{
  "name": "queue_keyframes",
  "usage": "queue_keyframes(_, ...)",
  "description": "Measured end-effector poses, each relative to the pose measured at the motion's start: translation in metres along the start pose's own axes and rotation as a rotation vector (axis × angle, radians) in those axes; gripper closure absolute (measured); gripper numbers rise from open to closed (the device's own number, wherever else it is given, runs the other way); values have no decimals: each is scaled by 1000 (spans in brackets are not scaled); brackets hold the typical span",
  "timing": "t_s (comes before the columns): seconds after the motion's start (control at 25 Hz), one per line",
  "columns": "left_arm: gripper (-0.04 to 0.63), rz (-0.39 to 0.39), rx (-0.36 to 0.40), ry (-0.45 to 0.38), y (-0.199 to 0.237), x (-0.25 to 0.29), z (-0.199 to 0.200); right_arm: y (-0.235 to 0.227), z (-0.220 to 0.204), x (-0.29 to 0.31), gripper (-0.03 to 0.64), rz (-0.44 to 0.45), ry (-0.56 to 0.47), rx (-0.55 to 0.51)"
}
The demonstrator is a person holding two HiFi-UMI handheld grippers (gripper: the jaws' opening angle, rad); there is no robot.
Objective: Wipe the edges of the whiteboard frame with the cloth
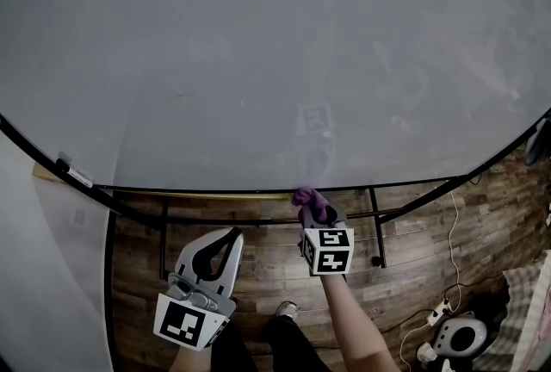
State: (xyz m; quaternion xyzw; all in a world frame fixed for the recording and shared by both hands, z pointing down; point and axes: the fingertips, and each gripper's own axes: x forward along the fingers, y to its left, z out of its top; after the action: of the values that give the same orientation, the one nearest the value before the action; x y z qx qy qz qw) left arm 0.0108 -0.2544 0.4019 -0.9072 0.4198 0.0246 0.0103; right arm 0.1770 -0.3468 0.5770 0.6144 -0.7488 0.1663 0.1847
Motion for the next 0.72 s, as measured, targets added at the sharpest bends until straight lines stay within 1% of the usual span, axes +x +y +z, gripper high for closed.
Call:
queue_keyframes(0.12, 578, 2, -17, 24, -12, 6, -2, -15, -1, -4, 537, -4, 1, 3)
queue_keyframes(0.28, 578, 16, 0, 6, -23, 11, 0, -29, -1, -8, 537, 0, 0, -9)
queue_keyframes(0.56, 578, 48, 12, -10, -35, 13, 2, -32, -3, -4, 538, 25, 1, -17)
queue_keyframes(0.72, 578, 51, -22, 49, -43, 10, -3, -30, -4, -3, 538, 34, 5, -2)
